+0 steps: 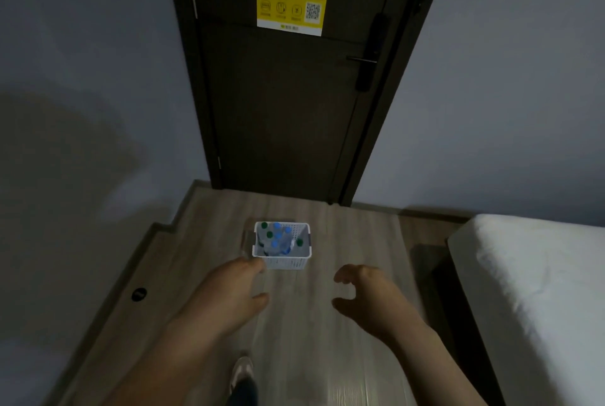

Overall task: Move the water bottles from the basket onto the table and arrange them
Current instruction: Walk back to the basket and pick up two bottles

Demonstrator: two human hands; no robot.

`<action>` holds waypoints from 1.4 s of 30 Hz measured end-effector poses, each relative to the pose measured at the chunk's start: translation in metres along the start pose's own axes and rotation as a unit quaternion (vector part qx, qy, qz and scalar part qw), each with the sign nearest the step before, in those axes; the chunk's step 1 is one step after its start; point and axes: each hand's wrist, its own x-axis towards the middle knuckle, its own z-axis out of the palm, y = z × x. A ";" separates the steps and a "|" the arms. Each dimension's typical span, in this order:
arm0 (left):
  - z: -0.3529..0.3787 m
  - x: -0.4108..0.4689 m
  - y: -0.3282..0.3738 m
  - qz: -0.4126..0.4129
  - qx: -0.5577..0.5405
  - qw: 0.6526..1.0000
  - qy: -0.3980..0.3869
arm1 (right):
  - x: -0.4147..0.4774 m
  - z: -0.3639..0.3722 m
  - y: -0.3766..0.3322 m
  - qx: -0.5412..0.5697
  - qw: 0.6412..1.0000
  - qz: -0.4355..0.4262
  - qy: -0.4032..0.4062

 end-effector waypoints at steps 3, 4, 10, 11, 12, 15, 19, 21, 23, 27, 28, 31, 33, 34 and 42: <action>-0.011 0.047 -0.018 0.004 -0.024 1.000 -0.002 | 0.047 -0.003 -0.004 -0.001 1.000 0.015 0.001; -0.015 0.063 -0.024 0.007 -0.028 1.000 -0.007 | 0.062 -0.005 -0.007 -0.001 1.000 0.022 -0.001; -0.038 0.150 -0.057 0.023 -0.042 0.998 -0.043 | 0.141 -0.017 -0.020 -0.001 0.999 0.046 -0.012; -0.040 0.163 -0.060 0.024 -0.042 0.998 -0.049 | 0.152 -0.017 -0.020 0.001 0.999 0.048 -0.016; -0.041 0.175 -0.064 0.025 -0.044 0.997 -0.054 | 0.163 -0.018 -0.020 0.002 0.999 0.050 -0.021; -0.042 0.206 -0.073 0.021 -0.050 0.996 -0.069 | 0.192 -0.020 -0.015 0.006 0.998 0.057 -0.035; -0.040 0.244 -0.083 0.017 -0.056 0.994 -0.090 | 0.231 -0.023 -0.002 0.013 0.997 0.063 -0.046; -0.038 0.264 -0.084 0.016 -0.073 0.993 -0.095 | 0.252 -0.024 0.006 0.016 0.997 0.061 -0.050; -0.036 0.285 -0.084 0.004 -0.088 0.992 -0.095 | 0.274 -0.025 0.016 0.019 0.996 0.057 -0.059; -0.030 0.332 -0.079 -0.030 -0.070 0.993 -0.090 | 0.325 -0.032 0.041 0.022 0.995 0.041 -0.083; -0.026 0.345 -0.077 -0.038 -0.068 0.993 -0.089 | 0.339 -0.033 0.048 0.026 0.995 0.038 -0.086; -0.012 0.382 -0.076 -0.061 -0.068 0.992 -0.083 | 0.377 -0.030 0.069 0.042 0.994 0.032 -0.096; 0.002 0.405 -0.081 -0.067 -0.069 0.993 -0.074 | 0.402 -0.021 0.083 0.045 0.992 0.032 -0.110; 0.010 0.416 -0.085 -0.071 -0.070 0.992 -0.073 | 0.413 -0.014 0.090 0.045 0.991 0.032 -0.119; 0.093 0.487 -0.143 -0.098 -0.069 0.987 -0.104 | 0.497 0.068 0.126 0.064 0.986 0.042 -0.147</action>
